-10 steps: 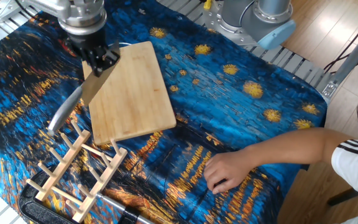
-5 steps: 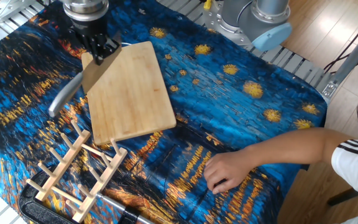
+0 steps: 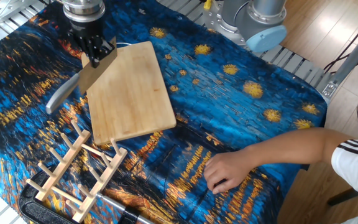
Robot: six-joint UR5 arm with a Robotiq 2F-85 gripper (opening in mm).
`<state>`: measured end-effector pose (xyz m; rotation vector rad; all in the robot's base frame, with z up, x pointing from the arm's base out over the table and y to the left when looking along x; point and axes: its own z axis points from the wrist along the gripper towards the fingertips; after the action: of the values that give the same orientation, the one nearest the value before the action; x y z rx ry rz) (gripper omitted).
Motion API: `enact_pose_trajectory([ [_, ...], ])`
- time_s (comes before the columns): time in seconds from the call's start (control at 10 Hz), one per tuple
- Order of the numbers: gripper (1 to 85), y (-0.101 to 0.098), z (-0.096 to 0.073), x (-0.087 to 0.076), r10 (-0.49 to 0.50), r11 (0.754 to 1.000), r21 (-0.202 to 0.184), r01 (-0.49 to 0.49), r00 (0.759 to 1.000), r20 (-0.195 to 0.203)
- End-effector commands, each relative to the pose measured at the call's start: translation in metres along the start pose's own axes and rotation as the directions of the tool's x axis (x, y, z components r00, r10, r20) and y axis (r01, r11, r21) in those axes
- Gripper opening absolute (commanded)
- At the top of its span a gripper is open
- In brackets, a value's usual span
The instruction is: Put the knife on the cutting board
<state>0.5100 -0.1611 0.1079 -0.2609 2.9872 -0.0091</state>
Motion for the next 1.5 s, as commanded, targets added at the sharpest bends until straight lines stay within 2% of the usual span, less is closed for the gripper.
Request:
enact_pose_trajectory([
  [0.0, 1.0, -0.005, 0.008, 0.0, 0.001, 1.0, 0.001, -0.001, 1.0, 0.018],
  [0.3, 1.0, -0.008, 0.006, 0.033, 0.059, 0.998, 0.021, -0.058, 0.992, -0.11],
  [0.4, 1.0, -0.015, 0.005, 0.044, 0.085, 0.996, 0.05, -0.078, 0.985, -0.149],
  [0.5, 1.0, -0.016, 0.003, 0.053, 0.114, 0.993, 0.063, -0.104, 0.977, -0.182],
  [0.6, 1.0, -0.013, 0.003, 0.053, 0.132, 0.991, 0.056, -0.124, 0.974, -0.182],
  [0.8, 1.0, 0.009, 0.011, 0.042, 0.189, 0.981, -0.008, -0.193, 0.967, -0.169],
  [1.1, 1.0, 0.0, 0.021, 0.039, 0.152, 0.988, 0.037, -0.148, 0.977, -0.151],
  [1.4, 1.0, -0.009, 0.029, 0.037, 0.133, 0.99, 0.06, -0.126, 0.983, -0.129],
])
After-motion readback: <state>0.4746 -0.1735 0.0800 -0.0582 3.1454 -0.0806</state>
